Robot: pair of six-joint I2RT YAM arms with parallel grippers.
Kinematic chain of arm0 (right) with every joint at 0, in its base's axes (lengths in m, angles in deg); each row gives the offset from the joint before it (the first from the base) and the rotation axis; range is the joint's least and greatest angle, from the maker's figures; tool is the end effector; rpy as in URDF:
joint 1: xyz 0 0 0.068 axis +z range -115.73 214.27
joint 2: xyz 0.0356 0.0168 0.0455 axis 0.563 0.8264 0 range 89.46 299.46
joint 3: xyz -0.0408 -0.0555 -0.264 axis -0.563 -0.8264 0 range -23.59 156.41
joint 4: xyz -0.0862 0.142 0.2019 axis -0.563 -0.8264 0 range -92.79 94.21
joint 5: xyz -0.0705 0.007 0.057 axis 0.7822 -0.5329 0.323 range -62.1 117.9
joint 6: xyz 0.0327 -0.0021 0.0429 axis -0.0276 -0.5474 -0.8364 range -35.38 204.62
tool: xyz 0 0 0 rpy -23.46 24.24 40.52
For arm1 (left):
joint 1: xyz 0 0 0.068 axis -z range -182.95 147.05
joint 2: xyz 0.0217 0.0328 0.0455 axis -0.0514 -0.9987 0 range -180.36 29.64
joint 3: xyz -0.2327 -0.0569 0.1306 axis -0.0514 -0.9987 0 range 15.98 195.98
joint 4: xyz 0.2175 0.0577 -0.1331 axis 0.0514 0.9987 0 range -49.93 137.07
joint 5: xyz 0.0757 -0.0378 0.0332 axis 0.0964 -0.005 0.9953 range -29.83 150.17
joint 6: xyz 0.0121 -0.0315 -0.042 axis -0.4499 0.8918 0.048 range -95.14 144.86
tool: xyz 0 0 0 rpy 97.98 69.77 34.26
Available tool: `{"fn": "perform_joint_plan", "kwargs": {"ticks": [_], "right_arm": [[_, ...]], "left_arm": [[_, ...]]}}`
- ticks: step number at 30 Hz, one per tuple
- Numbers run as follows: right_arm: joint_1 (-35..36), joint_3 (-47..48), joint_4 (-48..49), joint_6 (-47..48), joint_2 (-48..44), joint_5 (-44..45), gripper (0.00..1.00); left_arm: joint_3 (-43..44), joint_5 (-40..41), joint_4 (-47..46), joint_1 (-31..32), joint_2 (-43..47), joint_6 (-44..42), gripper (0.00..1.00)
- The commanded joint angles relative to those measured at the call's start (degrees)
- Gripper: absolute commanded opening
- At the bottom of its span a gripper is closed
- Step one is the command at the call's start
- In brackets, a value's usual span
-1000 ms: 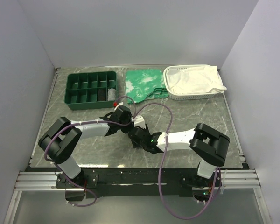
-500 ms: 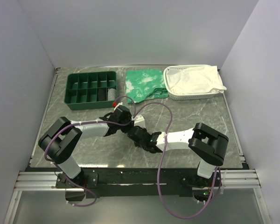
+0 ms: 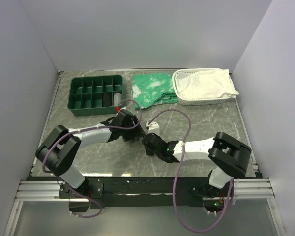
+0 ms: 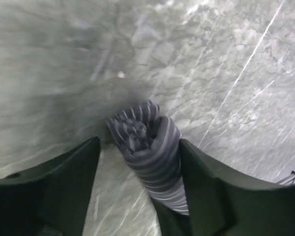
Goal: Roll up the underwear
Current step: Pick up the underwear from the center of the board.
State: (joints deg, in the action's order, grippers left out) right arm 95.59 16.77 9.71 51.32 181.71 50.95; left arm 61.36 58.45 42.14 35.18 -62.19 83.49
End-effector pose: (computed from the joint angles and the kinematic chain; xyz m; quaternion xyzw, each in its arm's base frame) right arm 0.1573 0.2586 0.1442 -0.1483 0.9006 0.1417 0.3832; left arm 0.2458 -0.1943 0.1592 -0.1612 0.9211 -0.2741 0.2248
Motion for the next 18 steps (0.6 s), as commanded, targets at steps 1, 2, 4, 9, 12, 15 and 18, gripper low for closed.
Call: {"fn": "perform_joint_plan", "kwargs": {"ticks": [1,2,4,9,12,15,18], "right_arm": [[-0.59,-2.04,-5.06,-3.0,-6.63,0.86,0.0],[-0.59,-2.13,-6.71,-3.0,-8.29,0.77,0.0],[-0.59,-1.69,-7.86,-2.91,-9.97,1.21,0.0],[-1.47,1.03,-11.64,-1.77,-12.97,1.47,0.0],[-2.61,2.61,-13.05,-1.07,-14.02,1.47,0.0],[-3.92,5.07,-14.11,0.16,-14.11,1.3,0.0],[-4.8,8.75,-15.95,1.39,-12.8,1.74,0.0]], "left_arm": [[3.92,4.96,7.51,-3.93,5.86,-3.79,0.74],[4.44,5.32,8.12,-4.55,6.74,-4.31,0.78],[5.59,6.37,9.71,-6.48,9.02,-5.01,0.79],[6.91,9.1,13.31,-11.13,14.21,-6.07,0.84],[6.65,10.68,15.33,-14.38,18.52,-6.95,0.88],[6.3,11.91,16.83,-17.81,21.78,-8.44,0.91],[5.68,12.09,17.71,-20.71,23.63,-10.02,0.92]]}}
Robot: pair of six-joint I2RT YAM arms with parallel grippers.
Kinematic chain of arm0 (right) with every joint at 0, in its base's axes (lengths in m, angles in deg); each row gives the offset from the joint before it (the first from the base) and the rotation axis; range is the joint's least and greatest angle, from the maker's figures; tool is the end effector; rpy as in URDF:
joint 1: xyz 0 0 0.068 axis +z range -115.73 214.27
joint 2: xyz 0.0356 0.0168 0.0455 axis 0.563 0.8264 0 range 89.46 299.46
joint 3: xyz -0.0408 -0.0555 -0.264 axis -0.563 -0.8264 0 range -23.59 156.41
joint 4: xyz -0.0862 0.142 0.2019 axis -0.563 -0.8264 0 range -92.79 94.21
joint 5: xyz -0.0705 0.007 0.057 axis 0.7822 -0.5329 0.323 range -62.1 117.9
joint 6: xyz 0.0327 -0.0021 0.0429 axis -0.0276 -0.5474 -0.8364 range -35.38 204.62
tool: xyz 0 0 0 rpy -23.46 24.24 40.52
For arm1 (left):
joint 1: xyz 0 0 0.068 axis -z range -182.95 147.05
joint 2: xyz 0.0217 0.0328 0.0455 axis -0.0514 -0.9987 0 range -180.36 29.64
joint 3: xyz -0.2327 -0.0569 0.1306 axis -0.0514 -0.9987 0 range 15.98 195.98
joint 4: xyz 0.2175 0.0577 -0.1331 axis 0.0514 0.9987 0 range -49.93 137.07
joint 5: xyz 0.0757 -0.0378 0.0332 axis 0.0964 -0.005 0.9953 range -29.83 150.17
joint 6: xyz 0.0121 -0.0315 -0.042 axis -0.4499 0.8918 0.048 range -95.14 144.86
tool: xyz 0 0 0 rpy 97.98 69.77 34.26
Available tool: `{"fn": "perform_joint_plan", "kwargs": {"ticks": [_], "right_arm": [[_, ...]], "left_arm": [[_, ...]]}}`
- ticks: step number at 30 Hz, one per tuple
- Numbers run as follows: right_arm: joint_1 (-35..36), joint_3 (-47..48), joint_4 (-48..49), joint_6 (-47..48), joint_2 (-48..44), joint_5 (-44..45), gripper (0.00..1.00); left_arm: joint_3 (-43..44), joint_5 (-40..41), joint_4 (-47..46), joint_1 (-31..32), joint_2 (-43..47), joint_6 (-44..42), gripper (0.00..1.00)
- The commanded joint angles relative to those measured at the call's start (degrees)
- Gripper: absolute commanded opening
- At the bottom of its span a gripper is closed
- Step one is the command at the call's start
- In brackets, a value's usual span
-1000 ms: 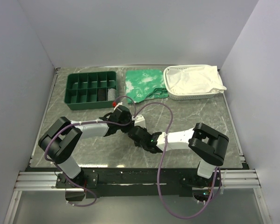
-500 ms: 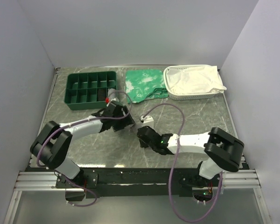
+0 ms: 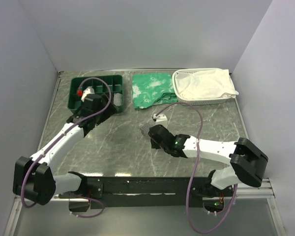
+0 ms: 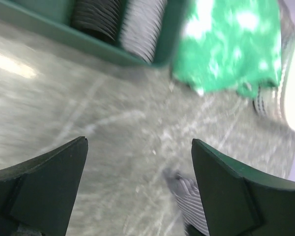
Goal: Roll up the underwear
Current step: Pick up the underwear from the center of the board, then move the storage box to the center of the board.
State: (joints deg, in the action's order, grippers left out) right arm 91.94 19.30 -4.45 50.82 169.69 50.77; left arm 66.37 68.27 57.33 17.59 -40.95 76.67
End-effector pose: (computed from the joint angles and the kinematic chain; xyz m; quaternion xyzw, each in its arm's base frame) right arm 0.1617 0.2296 0.1959 -0.1153 0.9045 0.1346 0.3879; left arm 0.2542 -0.0898 0.2679 -0.2712 0.8529 -0.2095 0.3939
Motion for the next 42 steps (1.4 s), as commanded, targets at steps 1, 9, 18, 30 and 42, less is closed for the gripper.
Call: {"fn": "perform_joint_plan", "kwargs": {"ticks": [1,9,18,30,42], "right_arm": [[-1.33,7.28,-2.23,2.33,-0.25,2.17,0.0],[-3.35,24.5,-9.44,4.09,8.97,6.13,0.0],[-5.2,38.05,-11.28,5.94,18.12,5.08,0.0],[-5.29,32.96,-7.16,5.42,16.28,1.56,0.0],[-6.25,31.46,-5.57,6.38,14.52,-0.11,0.0]], "left_arm": [[0.5,2.36,2.69,-3.74,3.17,-3.38,0.92],[1.11,-0.44,1.64,-14.19,1.16,-5.93,0.95],[4.36,-11.68,-9.25,-28.86,-8.5,-4.88,0.96],[17.1,-17.33,-19.11,-32.4,-20.37,-6.37,0.96],[18.52,-8.54,-18.13,-32.58,-27.5,-11.55,0.98]]}}
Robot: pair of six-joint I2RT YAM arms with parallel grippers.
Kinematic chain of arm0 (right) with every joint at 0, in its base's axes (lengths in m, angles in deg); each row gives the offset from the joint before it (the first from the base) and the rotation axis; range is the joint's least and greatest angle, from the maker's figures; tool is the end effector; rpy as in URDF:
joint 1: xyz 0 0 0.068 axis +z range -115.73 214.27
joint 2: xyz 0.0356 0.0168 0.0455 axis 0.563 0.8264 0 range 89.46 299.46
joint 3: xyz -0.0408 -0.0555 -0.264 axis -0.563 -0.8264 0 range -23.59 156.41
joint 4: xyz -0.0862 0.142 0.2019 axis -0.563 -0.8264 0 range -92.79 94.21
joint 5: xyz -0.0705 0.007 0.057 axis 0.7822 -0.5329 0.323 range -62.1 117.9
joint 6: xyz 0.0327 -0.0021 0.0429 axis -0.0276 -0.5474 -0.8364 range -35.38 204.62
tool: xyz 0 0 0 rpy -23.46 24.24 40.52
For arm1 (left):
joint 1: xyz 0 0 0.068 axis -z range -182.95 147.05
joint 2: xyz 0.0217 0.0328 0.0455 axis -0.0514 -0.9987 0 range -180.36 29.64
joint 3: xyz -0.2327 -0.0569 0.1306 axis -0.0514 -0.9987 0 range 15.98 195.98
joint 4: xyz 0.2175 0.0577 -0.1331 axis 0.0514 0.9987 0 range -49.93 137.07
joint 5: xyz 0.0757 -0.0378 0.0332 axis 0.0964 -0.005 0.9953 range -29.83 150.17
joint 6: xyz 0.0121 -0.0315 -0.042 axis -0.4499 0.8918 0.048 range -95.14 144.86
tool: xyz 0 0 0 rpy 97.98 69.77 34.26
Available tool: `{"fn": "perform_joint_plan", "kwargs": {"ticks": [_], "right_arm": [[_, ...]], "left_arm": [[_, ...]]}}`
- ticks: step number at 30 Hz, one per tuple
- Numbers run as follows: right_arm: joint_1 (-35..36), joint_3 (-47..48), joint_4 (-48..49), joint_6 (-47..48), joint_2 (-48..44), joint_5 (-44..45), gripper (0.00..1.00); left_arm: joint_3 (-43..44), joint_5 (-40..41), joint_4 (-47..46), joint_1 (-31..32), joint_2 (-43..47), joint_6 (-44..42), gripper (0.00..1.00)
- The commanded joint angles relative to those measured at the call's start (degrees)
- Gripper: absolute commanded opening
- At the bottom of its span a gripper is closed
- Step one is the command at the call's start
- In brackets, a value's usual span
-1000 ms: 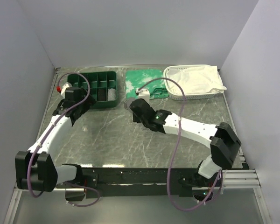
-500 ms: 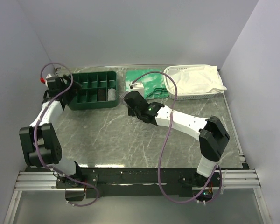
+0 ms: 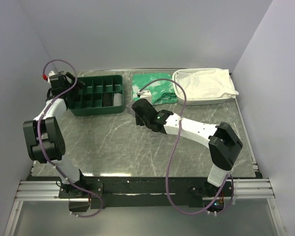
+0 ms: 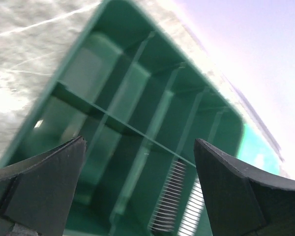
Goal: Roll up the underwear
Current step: Move the storage box to the center of the board.
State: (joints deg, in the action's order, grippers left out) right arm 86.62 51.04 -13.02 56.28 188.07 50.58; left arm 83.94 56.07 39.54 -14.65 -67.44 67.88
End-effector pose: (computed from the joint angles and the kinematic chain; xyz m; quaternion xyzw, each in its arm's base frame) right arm 0.2479 0.2989 0.2594 -0.1063 0.8903 0.1256 0.4246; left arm 0.3843 0.0771 0.2564 -0.3787 0.7715 -0.1674 0.4832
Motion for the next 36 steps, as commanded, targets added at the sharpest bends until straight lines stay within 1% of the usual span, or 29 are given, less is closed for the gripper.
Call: {"fn": "perform_joint_plan", "kwargs": {"ticks": [1,8,12,15,21,27,36], "right_arm": [[-1.29,-0.62,3.17,0.92,-4.21,0.0,0.0],[-1.65,-2.38,3.52,0.74,-5.27,-0.62,0.0],[-1.73,-3.17,3.61,0.83,-6.06,-0.35,0.0],[-1.82,-3.53,3.7,0.91,-6.67,-0.35,0.0],[-1.91,-4.58,4.05,0.92,-7.46,-0.79,0.0],[-1.91,-6.51,4.93,0.83,-9.22,-1.05,0.0],[-2.0,-8.45,5.11,1.09,-11.15,-0.97,0.0]], "left_arm": [[0.42,3.14,-1.39,-0.34,-1.27,-2.86,0.98],[0.15,3.92,-0.08,-0.34,-4.7,-2.77,0.99],[-0.99,3.92,0.53,-0.34,-5.49,-0.84,0.99],[-2.39,3.92,3.69,-0.34,-5.93,0.39,0.99],[-6.61,3.92,6.95,-0.16,-3.03,3.29,0.99],[-10.56,3.92,10.46,0.01,1.01,3.29,0.98],[-17.86,3.92,13.1,2.56,8.83,3.29,0.98]]}}
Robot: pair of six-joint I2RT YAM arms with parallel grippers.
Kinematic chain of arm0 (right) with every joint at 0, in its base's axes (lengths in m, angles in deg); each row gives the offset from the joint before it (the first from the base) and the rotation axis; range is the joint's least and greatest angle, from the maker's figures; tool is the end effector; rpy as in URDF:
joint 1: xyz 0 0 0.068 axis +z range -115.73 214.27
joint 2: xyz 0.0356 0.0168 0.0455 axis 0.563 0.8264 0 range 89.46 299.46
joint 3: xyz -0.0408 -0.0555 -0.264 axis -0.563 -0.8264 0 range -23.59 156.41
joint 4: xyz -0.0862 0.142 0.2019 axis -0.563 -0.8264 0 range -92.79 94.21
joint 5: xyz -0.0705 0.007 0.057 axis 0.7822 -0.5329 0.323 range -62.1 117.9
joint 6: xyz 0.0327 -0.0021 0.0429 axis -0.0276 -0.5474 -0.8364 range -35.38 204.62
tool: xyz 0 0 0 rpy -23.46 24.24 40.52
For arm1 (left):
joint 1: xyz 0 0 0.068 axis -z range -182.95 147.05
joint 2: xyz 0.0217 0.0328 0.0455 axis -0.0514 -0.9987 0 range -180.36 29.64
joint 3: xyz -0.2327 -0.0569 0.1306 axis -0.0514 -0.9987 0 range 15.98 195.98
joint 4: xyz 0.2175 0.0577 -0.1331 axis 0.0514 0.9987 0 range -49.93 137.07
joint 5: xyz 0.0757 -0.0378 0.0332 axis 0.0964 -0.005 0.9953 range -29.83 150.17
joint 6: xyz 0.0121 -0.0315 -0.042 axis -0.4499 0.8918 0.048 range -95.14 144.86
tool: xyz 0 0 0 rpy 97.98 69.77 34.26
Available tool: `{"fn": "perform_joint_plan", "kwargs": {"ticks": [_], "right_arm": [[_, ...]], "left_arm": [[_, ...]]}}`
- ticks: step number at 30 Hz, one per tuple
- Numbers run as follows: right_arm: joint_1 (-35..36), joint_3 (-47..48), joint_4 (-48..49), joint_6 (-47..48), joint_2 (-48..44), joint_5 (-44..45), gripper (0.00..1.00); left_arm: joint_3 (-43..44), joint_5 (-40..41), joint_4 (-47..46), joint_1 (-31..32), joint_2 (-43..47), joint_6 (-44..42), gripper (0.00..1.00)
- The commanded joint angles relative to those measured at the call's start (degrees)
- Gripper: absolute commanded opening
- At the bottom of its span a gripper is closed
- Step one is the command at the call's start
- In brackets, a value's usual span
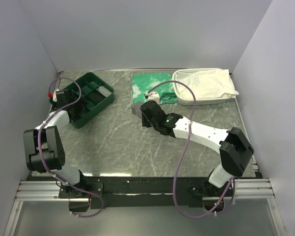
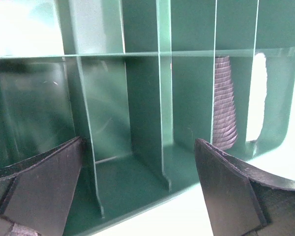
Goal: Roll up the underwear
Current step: Move the storage box to the center of the board.
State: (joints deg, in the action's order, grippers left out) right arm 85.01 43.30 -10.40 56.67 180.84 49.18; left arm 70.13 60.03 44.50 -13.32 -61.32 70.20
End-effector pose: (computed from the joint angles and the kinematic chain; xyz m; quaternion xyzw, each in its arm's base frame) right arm 0.2361 0.2685 0.2628 -0.0976 0.8856 0.1388 0.4323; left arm 0.3334 0.0610 0.2066 -0.4251 0.8055 -0.1251 0.3935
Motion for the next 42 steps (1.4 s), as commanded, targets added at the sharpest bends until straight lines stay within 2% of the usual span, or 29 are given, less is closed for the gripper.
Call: {"fn": "perform_joint_plan", "kwargs": {"ticks": [1,10,15,22,27,33,42], "right_arm": [[-0.38,-0.8,2.4,0.52,-4.1,0.52,0.0],[-0.29,-2.38,2.57,0.35,-5.68,0.96,0.0],[-0.38,-3.17,2.48,0.35,-7.17,1.48,0.0],[-0.29,-3.44,2.04,-0.01,-8.32,1.84,0.0],[-0.29,-3.17,1.25,-0.09,-8.58,2.36,0.0],[0.23,-1.86,-0.5,1.4,-8.41,4.12,0.0],[2.17,5.17,-2.35,5.09,-3.14,5.27,0.0]], "left_arm": [[-4.75,-0.03,8.14,1.84,4.28,0.89,0.98],[-12.31,-3.9,9.28,4.13,10.98,0.8,0.96],[-11.26,-5.04,11.57,7.55,10.19,-1.48,0.94],[-8.71,-5.92,13.24,16.68,9.75,-2.36,0.94],[-7.92,-6.01,13.94,19.95,10.1,-2.45,0.93],[-6.78,-6.01,16.74,20.13,13.61,-4.38,0.95],[1.57,-0.66,21.59,19.87,21.43,-3.86,0.99]]}}
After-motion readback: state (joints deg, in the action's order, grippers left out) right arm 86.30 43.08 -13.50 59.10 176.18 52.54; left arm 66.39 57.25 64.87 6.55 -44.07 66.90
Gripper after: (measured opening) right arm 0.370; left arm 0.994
